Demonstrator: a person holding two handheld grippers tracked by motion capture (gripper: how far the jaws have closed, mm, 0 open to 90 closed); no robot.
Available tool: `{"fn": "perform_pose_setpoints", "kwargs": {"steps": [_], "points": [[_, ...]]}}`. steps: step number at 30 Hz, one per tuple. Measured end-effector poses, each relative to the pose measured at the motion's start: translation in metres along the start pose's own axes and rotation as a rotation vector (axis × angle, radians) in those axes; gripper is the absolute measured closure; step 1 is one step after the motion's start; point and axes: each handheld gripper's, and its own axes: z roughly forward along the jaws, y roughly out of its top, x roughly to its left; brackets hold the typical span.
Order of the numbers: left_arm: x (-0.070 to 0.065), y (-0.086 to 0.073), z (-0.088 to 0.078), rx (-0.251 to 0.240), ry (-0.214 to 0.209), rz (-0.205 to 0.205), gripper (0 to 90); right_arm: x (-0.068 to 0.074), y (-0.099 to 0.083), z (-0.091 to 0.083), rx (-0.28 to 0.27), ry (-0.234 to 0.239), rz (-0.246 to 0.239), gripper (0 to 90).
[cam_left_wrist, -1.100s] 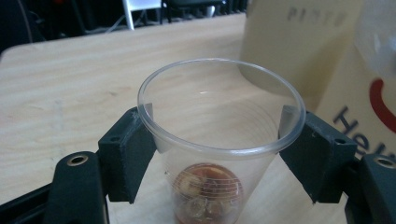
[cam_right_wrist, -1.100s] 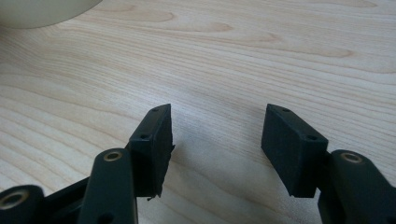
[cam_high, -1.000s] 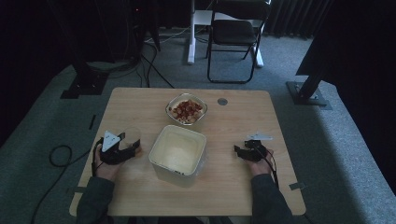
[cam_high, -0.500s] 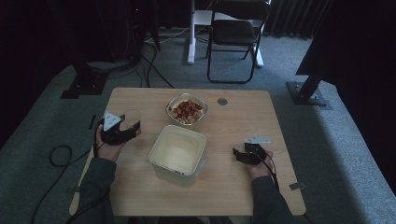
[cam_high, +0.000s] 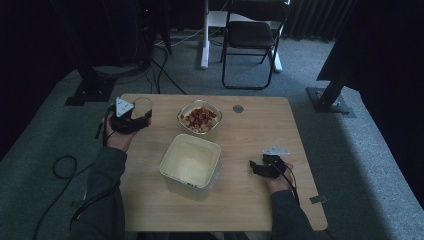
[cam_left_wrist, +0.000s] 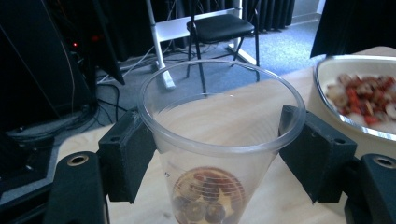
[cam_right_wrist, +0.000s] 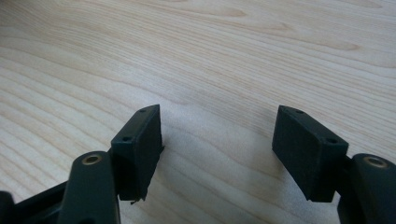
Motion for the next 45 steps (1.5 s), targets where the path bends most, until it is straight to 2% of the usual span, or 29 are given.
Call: {"fn": "perform_pose_setpoints", "kwargs": {"steps": [8, 13, 14, 16, 19, 25, 26, 27, 33, 38, 45], "points": [[-0.003, 0.030, 0.014, -0.002, 0.017, 0.021, 28.8, 0.000, -0.002, -0.002, 0.003, -0.001, 0.001, 31.0], [-0.012, 0.046, 0.022, 0.016, 0.028, 0.072, 28.8, 0.000, -0.002, -0.002, 0.003, -0.001, 0.002, 31.0], [-0.012, 0.046, 0.022, 0.016, 0.028, 0.072, 28.8, 0.000, -0.002, -0.002, 0.003, -0.001, 0.002, 31.0], [-0.020, 0.055, 0.027, 0.025, 0.036, 0.115, 28.8, 0.000, -0.002, -0.002, 0.003, -0.001, 0.002, 31.0], [-0.032, 0.066, 0.031, 0.042, 0.076, 0.180, 29.6, 0.000, -0.002, -0.002, 0.003, -0.001, 0.002, 31.0], [-0.054, 0.082, 0.034, 0.051, 0.098, 0.286, 31.1, 0.000, -0.002, -0.002, 0.003, -0.001, 0.002, 30.9], [-0.054, 0.082, 0.034, 0.051, 0.098, 0.286, 31.2, 0.000, -0.002, -0.002, 0.003, -0.001, 0.002, 30.9], [-0.062, 0.087, 0.035, 0.052, 0.112, 0.337, 31.2, 0.000, -0.002, -0.002, 0.003, -0.001, 0.002, 30.9], [-0.081, 0.096, 0.032, 0.058, 0.149, 0.498, 31.8, 0.000, -0.002, -0.002, 0.003, -0.002, 0.002, 30.9], [-0.094, 0.099, 0.029, 0.067, 0.167, 0.624, 32.0, 0.000, -0.002, -0.002, 0.003, -0.001, 0.002, 30.9], [-0.107, 0.098, 0.030, 0.086, 0.198, 0.763, 32.3, 0.000, -0.002, -0.002, 0.002, -0.001, 0.003, 30.9]]}}
